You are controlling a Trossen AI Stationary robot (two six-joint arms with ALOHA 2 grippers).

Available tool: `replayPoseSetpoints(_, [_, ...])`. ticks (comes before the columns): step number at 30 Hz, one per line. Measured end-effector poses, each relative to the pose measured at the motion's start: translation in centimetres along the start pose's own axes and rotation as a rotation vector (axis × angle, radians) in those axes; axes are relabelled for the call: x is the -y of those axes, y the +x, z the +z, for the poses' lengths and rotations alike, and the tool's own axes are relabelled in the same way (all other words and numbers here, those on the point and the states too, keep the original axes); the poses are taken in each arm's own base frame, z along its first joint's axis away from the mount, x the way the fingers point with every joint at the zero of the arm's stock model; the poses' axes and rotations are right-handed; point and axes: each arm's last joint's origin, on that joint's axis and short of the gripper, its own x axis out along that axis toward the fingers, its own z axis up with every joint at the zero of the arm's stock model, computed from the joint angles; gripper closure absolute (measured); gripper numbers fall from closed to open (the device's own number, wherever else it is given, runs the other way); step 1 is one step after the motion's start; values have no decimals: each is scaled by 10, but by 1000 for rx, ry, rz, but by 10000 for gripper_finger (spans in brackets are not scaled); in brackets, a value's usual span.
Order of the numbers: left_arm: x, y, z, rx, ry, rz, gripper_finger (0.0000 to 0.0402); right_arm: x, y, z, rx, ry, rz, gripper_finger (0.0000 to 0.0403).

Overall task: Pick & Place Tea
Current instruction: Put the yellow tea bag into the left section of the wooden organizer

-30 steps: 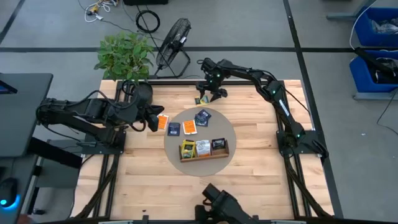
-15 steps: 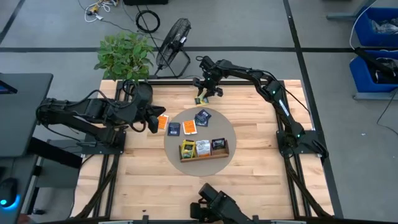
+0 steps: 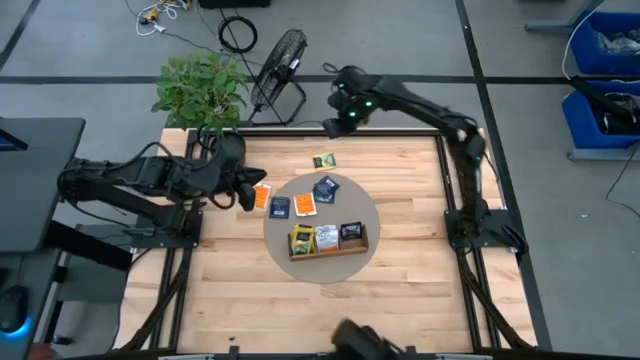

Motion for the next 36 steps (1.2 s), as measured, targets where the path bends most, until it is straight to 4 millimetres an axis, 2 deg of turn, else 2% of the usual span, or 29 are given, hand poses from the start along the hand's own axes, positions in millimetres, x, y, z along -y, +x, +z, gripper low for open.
replayPoseSetpoints(3, [-2, 4, 5, 5, 0, -14, 365, -37, -47, -21, 65, -216, 4, 379])
replayPoseSetpoints(5, [-4, 8, 8, 15, -17, -12, 365, -58, -69, -35, 105, -320, 7, 370])
replayPoseSetpoints(10, [-2, 22, 12, 46, -41, 5, 365, -99, -114, -71, 230, -465, -48, 357])
replayPoseSetpoints(13, [4, 35, 12, 48, -29, -9, 365, -112, -128, -87, 277, -500, -113, 353])
replayPoseSetpoints(17, [10, 60, 8, -9, -25, -55, 365, -118, -140, -101, 293, -518, -165, 352])
replayPoseSetpoints(25, [3, 106, 9, -75, 31, -116, 365, -119, -167, -129, 253, -528, -162, 352])
replayPoseSetpoints(28, [-4, 121, 16, -103, 43, -147, 365, -121, -174, -135, 262, -523, -149, 352])
replayPoseSetpoints(32, [-10, 143, 32, -101, 127, -106, 365, -123, -178, -140, 270, -509, -138, 352])
replayPoseSetpoints(36, [-14, 177, 47, -125, 209, -47, 365, -127, -177, -143, 267, -506, -151, 352])
